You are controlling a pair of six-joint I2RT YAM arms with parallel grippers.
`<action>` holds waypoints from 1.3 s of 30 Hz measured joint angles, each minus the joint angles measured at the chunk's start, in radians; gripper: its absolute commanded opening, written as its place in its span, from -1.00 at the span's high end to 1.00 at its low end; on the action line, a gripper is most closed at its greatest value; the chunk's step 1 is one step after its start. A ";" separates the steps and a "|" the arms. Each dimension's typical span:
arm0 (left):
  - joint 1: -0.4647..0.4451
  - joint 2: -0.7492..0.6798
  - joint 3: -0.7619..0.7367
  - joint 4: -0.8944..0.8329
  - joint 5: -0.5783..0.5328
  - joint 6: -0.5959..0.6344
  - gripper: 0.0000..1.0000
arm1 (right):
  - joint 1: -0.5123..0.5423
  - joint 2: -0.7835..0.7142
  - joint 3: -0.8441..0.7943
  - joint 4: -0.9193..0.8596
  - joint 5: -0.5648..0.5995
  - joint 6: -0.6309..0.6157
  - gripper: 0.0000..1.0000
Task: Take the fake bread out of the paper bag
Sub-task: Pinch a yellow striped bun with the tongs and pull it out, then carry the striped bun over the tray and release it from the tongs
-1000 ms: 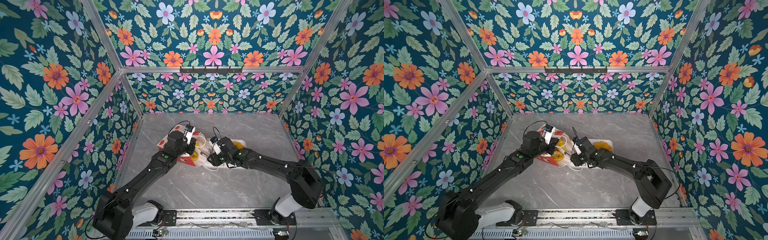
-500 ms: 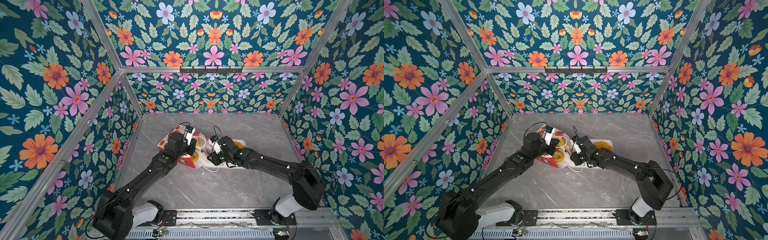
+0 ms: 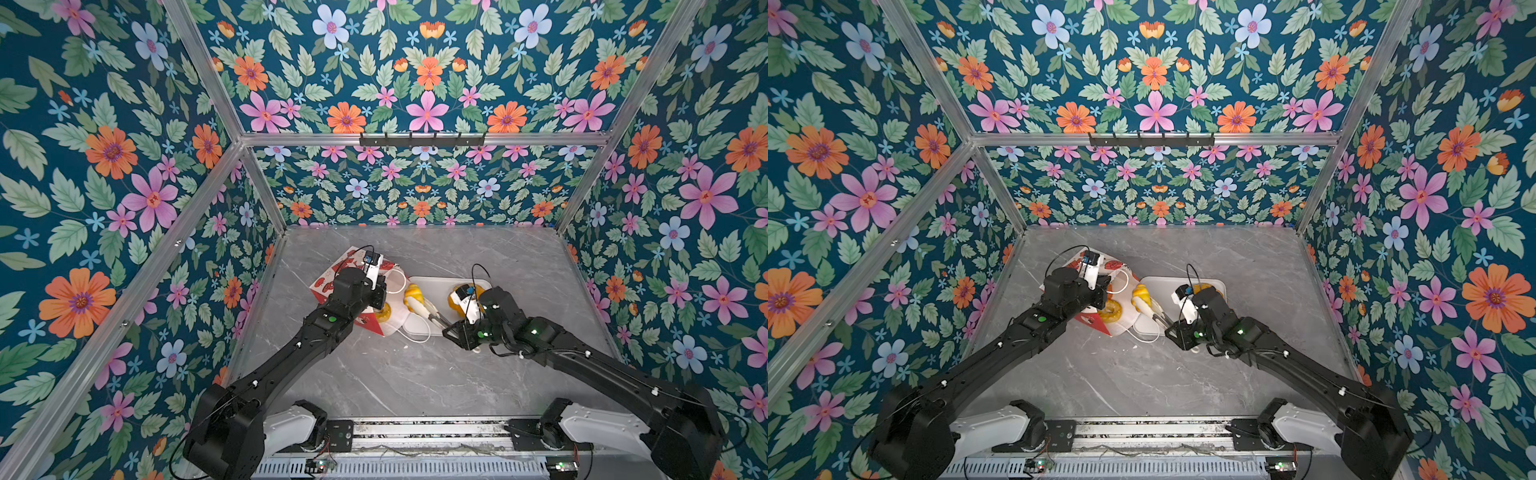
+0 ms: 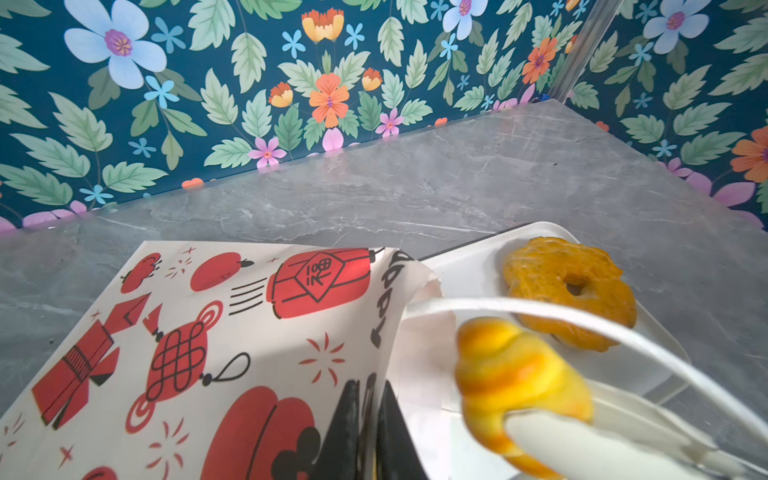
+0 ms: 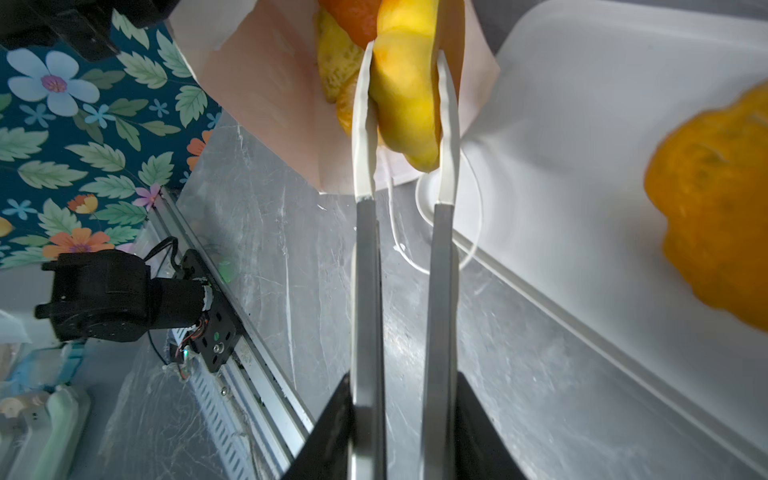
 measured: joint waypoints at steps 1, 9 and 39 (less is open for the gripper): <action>0.001 -0.004 -0.003 0.000 -0.006 0.000 0.77 | -0.014 -0.032 -0.020 0.000 -0.018 0.013 0.27; 0.003 -0.050 -0.044 0.007 -0.088 -0.009 0.83 | -0.115 -0.014 -0.038 0.016 -0.118 0.047 0.28; 0.008 -0.109 -0.105 0.037 -0.169 -0.046 0.80 | -0.260 0.473 0.153 0.089 -0.246 0.105 0.13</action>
